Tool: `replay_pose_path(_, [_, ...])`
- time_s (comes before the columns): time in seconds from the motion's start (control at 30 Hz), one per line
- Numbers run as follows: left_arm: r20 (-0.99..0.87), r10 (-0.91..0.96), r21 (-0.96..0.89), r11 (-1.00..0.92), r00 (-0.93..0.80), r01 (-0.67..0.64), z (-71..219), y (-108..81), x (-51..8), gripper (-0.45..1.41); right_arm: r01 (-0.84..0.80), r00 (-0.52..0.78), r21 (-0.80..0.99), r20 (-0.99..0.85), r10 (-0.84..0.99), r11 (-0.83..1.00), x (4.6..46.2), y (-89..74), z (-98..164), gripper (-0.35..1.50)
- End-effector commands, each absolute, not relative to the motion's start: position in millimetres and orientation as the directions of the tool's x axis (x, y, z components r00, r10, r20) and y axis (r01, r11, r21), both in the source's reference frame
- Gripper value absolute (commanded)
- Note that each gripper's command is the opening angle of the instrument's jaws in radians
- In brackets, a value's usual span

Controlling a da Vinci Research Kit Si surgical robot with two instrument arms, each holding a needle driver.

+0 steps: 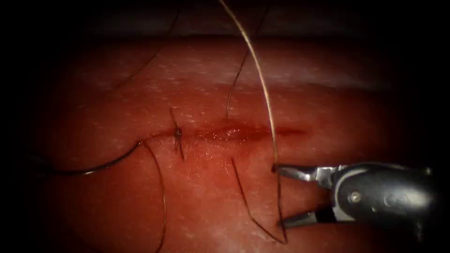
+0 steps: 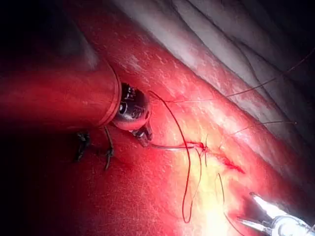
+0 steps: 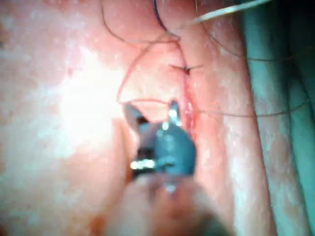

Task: Wound Closure

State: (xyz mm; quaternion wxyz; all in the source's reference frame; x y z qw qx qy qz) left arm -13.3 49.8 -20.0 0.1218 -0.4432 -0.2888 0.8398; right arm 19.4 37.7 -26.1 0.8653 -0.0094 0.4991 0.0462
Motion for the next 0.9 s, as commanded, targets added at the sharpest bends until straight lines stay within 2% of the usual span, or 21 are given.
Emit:
replay_pose_path(0.03, [-0.675,0.460,-0.592,-0.804,-0.577,0.052,-19.3,49.8,-13.7,-0.35,-0.066,0.500,-0.033,-0.866,0.005,0.997,20.6,38.2,-24.5,1.36])
replay_pose_path(0.07, [-0.675,0.460,-0.592,-0.804,-0.577,0.052,-19.3,49.8,-13.7,-0.35,-0.023,0.499,-0.164,-0.857,-0.131,0.986,21.0,38.3,-23.8,1.25])
replay_pose_path(0.23, [-0.675,0.460,-0.592,-0.804,-0.577,0.052,-19.3,49.8,-13.7,-0.35,-0.013,0.481,-0.317,-0.833,-0.272,0.948,21.6,38.5,-21.5,1.16])
replay_pose_path(0.3, [-0.675,0.460,-0.592,-0.804,-0.577,0.052,-19.3,49.8,-13.7,-0.35,-0.009,0.478,-0.320,-0.834,-0.277,0.947,21.9,38.1,-20.9,1.10])
replay_pose_path(0.33, [-0.675,0.460,-0.592,-0.804,-0.577,0.052,-19.3,49.8,-13.7,-0.35,0.004,0.461,-0.315,-0.842,-0.281,0.949,22.2,37.5,-20.4,0.93])
replay_pose_path(0.57, [-0.675,0.460,-0.592,-0.804,-0.577,0.052,-19.3,49.8,-13.7,-0.35,0.035,0.413,-0.294,-0.866,-0.282,0.955,24.6,36.2,-19.1,0.86])
replay_pose_path(0.63, [-0.675,0.460,-0.592,-0.804,-0.577,0.053,-19.3,49.8,-13.7,-0.35,0.061,0.399,-0.295,-0.868,-0.294,0.953,24.9,35.9,-19.0,0.22])
replay_pose_path(0.67, [-0.675,0.460,-0.593,-0.804,-0.577,0.053,-19.3,49.8,-13.7,-0.35,0.090,0.408,-0.282,-0.864,-0.293,0.955,24.9,36.0,-19.0,-0.35])
replay_pose_path(0.9, [-0.675,0.460,-0.593,-0.804,-0.577,0.053,-19.3,49.9,-13.7,-0.35,0.116,0.466,-0.276,-0.833,-0.298,0.954,23.6,36.1,-19.3,-0.35])
